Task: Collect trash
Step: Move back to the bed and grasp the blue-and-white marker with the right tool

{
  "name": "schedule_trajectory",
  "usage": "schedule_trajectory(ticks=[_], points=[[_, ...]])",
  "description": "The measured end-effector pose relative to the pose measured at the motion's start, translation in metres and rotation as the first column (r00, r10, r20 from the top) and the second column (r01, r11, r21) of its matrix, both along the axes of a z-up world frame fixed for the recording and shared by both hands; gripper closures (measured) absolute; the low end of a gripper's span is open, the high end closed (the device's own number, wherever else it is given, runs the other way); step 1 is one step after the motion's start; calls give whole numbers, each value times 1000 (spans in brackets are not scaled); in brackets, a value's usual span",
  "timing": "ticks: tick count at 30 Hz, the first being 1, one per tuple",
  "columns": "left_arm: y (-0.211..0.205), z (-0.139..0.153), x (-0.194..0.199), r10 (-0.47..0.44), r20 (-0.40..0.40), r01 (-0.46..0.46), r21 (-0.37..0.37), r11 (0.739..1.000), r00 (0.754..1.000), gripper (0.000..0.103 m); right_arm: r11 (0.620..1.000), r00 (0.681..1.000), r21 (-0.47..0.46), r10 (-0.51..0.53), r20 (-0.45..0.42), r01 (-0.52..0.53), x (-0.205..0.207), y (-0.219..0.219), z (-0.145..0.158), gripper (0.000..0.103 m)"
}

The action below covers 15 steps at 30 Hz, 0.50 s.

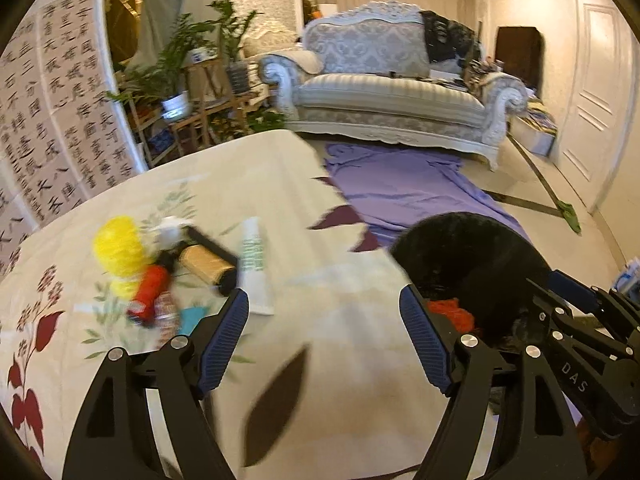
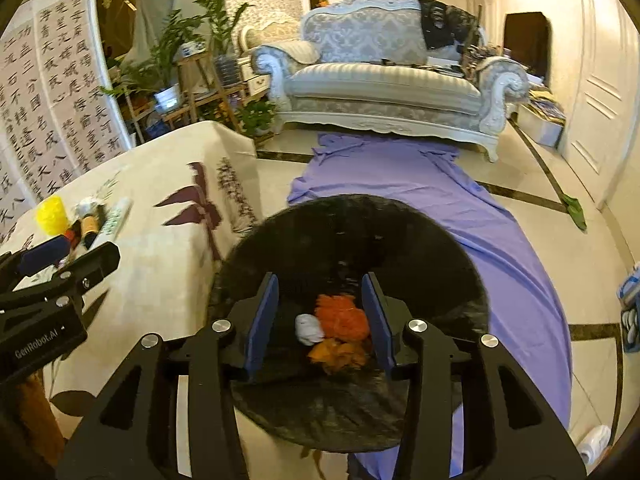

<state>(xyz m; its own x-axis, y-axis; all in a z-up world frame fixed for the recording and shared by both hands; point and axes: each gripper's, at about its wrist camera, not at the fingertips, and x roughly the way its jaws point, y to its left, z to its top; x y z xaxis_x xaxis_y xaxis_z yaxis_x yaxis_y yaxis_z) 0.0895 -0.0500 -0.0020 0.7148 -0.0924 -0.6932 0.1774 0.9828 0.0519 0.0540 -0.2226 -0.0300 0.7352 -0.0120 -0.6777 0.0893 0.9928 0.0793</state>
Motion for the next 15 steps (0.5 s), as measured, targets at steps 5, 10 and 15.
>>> schedule_trajectory(ticks=[5,10,15], points=[[36,1,-6,68,8,-68,3,998,998,27,998,998,-6,61,2,-61,4,30,5,59],[70,0,-10,132,7,-132,13,991,991,27,992,992,-10,125,2,-125,9,60,9,57],[109,-2,-14,208,4,-208,20,978,978,27,983,983,-15,184,2,-184,10,89,13,56]])
